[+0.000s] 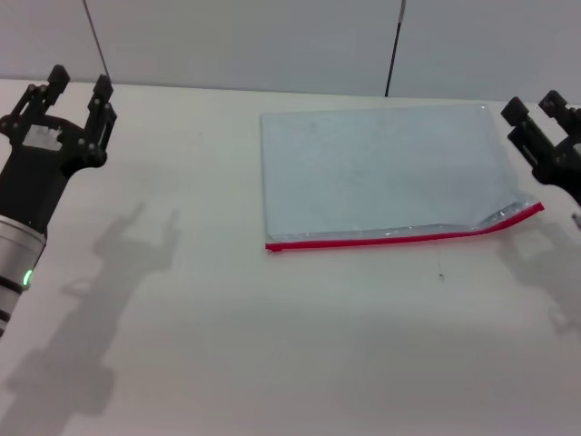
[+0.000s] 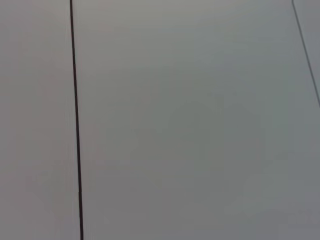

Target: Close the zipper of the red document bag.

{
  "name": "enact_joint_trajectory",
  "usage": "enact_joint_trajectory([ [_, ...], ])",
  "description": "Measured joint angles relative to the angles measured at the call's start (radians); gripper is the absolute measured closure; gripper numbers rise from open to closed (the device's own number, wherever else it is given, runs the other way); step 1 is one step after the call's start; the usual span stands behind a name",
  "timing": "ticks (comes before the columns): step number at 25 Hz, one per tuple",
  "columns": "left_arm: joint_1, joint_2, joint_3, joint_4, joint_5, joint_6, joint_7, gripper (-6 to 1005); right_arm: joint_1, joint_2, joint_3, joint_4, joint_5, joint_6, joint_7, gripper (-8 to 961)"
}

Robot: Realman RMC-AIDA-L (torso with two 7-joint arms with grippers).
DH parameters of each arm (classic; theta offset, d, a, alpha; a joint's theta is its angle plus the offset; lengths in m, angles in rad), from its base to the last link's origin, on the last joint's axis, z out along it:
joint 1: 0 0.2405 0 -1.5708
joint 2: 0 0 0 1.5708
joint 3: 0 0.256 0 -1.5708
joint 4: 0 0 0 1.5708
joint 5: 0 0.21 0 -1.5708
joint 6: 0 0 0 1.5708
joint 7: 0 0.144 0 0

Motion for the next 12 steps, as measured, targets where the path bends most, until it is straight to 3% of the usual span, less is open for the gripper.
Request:
enact_joint_trajectory([
  [5,0.004,0.000,0.000,0.003,-0.001,-0.002,-0.006,489,-0.039,0.002,0.008,0.085,0.057,-0.063,-0.212,302],
  [12,0.007,0.001,-0.002,0.003,-0.019,0.027,-0.036,489,-0.047,0.002,0.007,0.107,0.086,-0.092,-0.267,301],
])
